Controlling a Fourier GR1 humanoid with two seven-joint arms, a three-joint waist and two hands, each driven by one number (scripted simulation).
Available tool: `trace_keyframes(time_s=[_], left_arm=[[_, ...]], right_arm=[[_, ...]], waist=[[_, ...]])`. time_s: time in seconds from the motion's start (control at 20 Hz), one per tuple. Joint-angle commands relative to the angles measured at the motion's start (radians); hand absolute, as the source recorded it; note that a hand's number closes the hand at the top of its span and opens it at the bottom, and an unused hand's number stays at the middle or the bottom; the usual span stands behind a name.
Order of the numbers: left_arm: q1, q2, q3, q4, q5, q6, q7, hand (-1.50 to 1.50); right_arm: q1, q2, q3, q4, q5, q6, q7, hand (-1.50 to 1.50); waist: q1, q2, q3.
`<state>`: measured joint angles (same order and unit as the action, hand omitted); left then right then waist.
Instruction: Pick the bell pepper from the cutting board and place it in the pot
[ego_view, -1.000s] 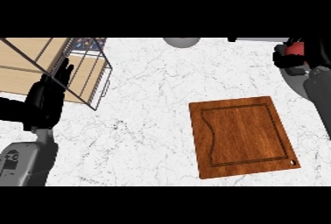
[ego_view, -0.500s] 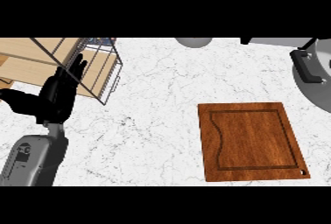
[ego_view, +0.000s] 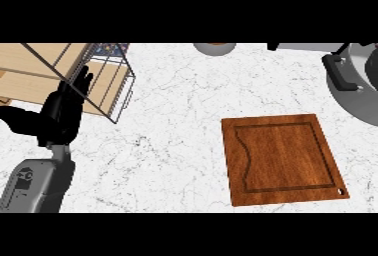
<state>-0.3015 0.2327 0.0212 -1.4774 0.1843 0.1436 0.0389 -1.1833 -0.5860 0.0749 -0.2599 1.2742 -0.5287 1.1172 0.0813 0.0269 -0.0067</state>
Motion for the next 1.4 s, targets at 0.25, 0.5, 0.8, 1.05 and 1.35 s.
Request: trace_keyframes(time_s=[0.25,0.5,0.8,1.05,1.35], left_arm=[[0.030,-0.018,-0.015,-0.059,-0.011,0.001,-0.019,0.00],[-0.021,-0.012,0.010,-0.017,-0.010,0.002,-0.028,0.00],[-0.009,-0.013,0.017,-0.015,-0.005,-0.007,-0.030,0.00],[0.022,0.004,0.020,-0.070,0.007,-0.021,-0.006,0.00],[-0.005,-0.023,0.010,-0.030,-0.013,-0.007,-0.038,0.00]], right_arm=[[0.077,-0.021,-0.070,0.046,-0.005,-0.172,0.060,1.50],[0.094,-0.044,-0.100,0.077,-0.009,-0.204,0.014,1.50],[0.175,-0.052,-0.181,0.135,-0.080,-0.227,-0.075,1.50],[0.238,-0.050,-0.361,0.095,-0.278,-0.283,-0.207,-1.50],[0.275,-0.013,-0.418,0.053,-0.364,-0.255,-0.471,-1.50]], waist=[[-0.040,-0.011,0.009],[-0.045,-0.007,0.009],[-0.039,-0.003,0.010],[-0.041,-0.006,0.014],[-0.037,0.001,0.013]])
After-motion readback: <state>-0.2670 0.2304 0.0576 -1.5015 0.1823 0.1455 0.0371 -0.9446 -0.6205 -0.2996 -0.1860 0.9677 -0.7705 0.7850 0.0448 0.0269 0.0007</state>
